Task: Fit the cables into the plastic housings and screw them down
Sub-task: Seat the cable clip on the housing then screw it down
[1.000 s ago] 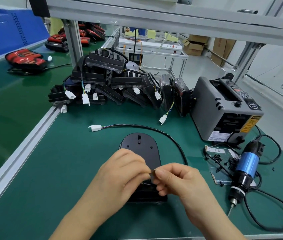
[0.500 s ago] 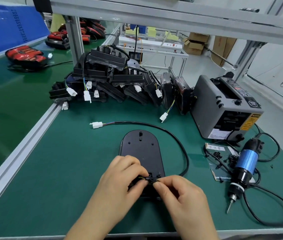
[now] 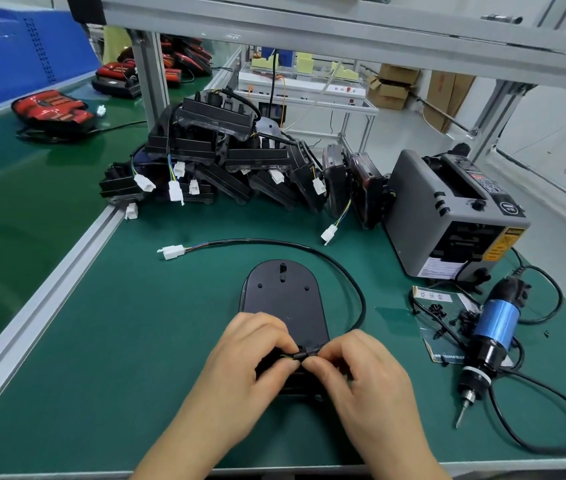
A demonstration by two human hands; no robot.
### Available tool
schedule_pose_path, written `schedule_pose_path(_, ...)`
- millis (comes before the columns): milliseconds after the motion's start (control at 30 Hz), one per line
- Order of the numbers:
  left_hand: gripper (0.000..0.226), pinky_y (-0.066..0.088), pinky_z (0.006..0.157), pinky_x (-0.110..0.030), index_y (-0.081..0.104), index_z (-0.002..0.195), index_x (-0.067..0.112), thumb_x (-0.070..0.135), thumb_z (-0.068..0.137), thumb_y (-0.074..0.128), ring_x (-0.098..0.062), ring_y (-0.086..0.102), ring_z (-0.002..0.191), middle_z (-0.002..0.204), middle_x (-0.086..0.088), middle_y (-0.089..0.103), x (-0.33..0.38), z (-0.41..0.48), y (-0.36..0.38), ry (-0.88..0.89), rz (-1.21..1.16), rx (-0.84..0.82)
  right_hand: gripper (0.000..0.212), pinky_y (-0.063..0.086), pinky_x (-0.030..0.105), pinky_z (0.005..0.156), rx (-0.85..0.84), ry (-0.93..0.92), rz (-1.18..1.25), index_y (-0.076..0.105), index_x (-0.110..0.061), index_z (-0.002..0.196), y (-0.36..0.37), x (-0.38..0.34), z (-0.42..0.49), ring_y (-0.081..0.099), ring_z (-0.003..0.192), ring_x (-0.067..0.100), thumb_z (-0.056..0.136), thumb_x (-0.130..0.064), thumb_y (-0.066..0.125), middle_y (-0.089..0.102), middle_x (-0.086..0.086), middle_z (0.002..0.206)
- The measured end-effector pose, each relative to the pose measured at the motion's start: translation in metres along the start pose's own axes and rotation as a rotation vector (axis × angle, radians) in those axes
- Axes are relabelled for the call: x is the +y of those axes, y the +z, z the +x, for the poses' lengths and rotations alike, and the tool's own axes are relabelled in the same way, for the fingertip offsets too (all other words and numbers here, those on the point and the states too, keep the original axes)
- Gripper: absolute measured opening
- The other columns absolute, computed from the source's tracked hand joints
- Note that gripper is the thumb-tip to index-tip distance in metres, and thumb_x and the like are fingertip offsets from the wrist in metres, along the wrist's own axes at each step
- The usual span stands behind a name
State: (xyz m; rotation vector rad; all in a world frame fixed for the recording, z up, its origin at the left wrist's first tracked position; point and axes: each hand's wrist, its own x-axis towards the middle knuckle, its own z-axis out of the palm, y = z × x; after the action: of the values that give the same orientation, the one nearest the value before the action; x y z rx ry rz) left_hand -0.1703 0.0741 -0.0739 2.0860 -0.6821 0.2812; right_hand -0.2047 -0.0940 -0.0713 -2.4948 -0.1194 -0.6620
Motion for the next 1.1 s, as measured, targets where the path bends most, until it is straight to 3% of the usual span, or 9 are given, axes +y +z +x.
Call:
schedule_pose_path(133,0.006,0.037,0.083,-0.013,0.06,0.082,0.026,0.032,0.081,0.058,-0.005,0.05,0.097,0.092,0.021,0.055,0.0,0.001,0.0,0.004,-0.026,-0.009,0.022,0.041,0.022,0.069,-0.002,-0.056,0.001,0.065,-0.024,0.077,-0.004,0.006,0.011,0.046,0.082,0.008,0.07,-0.044,0.072,0.056,-0.015,0.082)
schedule_pose_path(300,0.006,0.037,0.082,-0.013,0.059,0.081,0.032,0.031,0.079,0.064,-0.006,0.051,0.097,0.093,0.021,0.056,0.0,0.003,-0.004,-0.066,-0.05,-0.078,0.031,0.052,0.038,0.065,-0.045,-0.147,-0.023,0.068,-0.024,0.071,-0.008,0.004,0.019,0.056,0.079,0.015,0.074,-0.052,0.054,0.063,-0.017,0.074)
schedule_pose_path(467,0.011,0.04,0.08,-0.01,0.065,0.084,0.035,0.029,0.089,0.059,0.002,0.055,0.097,0.095,0.024,0.059,0.001,0.017,-0.016,-0.249,-0.1,-0.17,0.029,0.042,0.031,0.069,-0.042,-0.195,-0.111,0.067,-0.027,0.073,-0.007,0.005,0.019,0.046,0.082,0.007,0.075,-0.053,0.053,0.061,-0.02,0.074)
schedule_pose_path(633,0.013,0.045,0.081,-0.022,0.066,0.075,0.032,0.036,0.086,0.06,0.002,0.056,0.085,0.089,0.014,0.06,0.007,0.036,-0.019,-0.376,-0.039,-0.316,0.028,0.032,0.03,0.072,-0.014,-0.254,-0.145,0.068,-0.028,0.073,-0.005,0.007,0.019,0.046,0.082,0.01,0.077,-0.052,0.054,0.06,-0.017,0.073)
schedule_pose_path(867,0.019,0.051,0.073,-0.03,0.066,0.063,0.025,0.031,0.081,0.069,-0.015,0.063,0.075,0.079,0.005,0.069,0.013,0.051,-0.022,-0.471,-0.07,-0.368,0.028,0.035,0.028,0.07,-0.063,-0.208,-0.12,0.067,-0.027,0.072,-0.006,0.003,0.019,0.045,0.081,0.011,0.075,-0.052,0.055,0.059,-0.016,0.073)
schedule_pose_path(1100,0.022,0.048,0.07,-0.021,0.064,0.057,0.026,0.026,0.079,0.068,0.001,0.058,0.072,0.076,0.014,0.063,0.011,0.051,-0.018,-0.44,0.007,-0.384,0.031,0.044,0.031,0.078,-0.204,-0.103,-0.009,0.07,-0.027,0.081,-0.015,0.002,0.02,0.052,0.086,0.014,0.078,-0.053,0.052,0.06,-0.015,0.08)
